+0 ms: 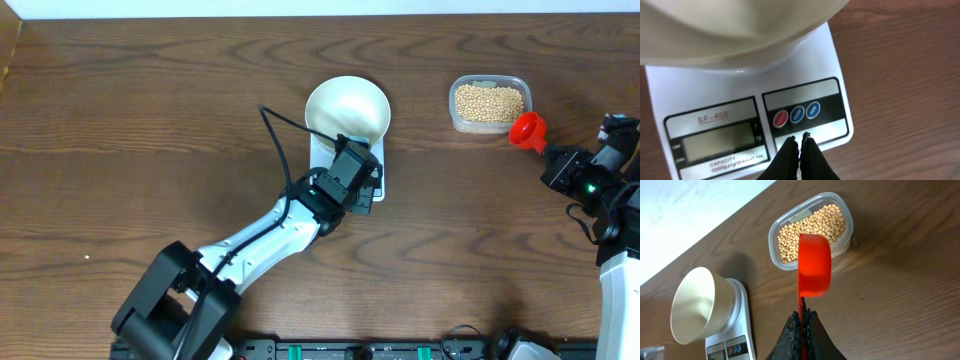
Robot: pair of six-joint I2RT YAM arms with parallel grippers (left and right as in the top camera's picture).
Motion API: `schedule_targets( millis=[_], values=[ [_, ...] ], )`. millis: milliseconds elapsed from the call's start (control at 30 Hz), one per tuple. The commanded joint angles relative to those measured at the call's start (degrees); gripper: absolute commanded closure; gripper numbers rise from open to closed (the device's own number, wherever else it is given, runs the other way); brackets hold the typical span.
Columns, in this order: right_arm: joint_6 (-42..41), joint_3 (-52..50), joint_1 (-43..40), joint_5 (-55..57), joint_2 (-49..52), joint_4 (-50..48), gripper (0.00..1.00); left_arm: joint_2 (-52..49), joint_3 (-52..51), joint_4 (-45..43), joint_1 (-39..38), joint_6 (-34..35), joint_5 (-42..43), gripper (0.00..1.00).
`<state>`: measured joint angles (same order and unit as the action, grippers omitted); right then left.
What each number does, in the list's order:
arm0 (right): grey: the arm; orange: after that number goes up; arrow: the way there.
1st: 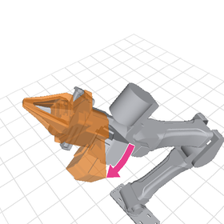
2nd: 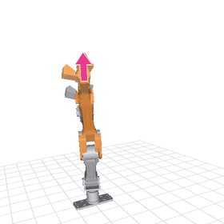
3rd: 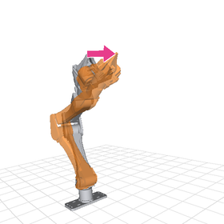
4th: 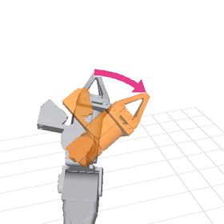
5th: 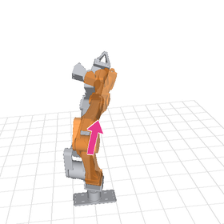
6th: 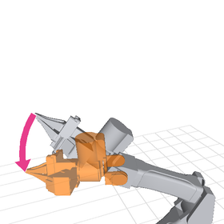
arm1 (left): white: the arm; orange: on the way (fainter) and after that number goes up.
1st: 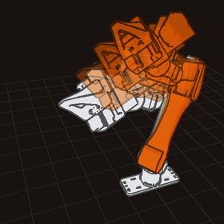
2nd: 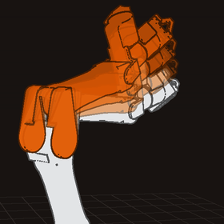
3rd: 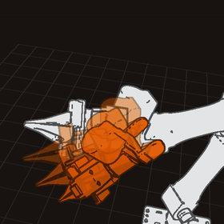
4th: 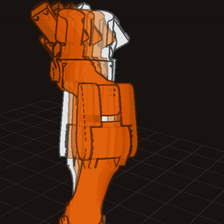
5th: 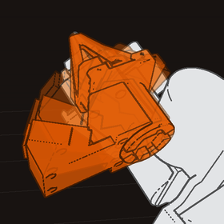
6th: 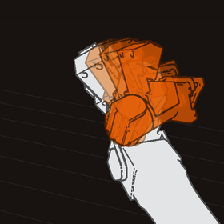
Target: Scoop item into bowl and weigh 50g on scale
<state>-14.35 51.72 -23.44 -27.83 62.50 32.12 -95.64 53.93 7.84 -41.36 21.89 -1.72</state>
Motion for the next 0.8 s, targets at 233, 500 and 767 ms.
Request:
schedule_targets(
  millis=[233,500,767],
  values=[
    [1.4,1.0,-0.3,-0.8,0.0,0.0,0.99,-4.2,-0.2,-2.2,0.0,-4.2,-0.9,0.93],
    [1.4,1.0,-0.3,-0.8,0.0,0.1,0.99,-4.3,-0.2,-3.0,0.0,-12.6,-0.9,0.93],
    [1.6,1.0,-0.3,-0.8,0.0,0.3,0.99,-4.3,-0.2,-3.1,0.0,-15.0,-6.1,0.93]
  ],
)
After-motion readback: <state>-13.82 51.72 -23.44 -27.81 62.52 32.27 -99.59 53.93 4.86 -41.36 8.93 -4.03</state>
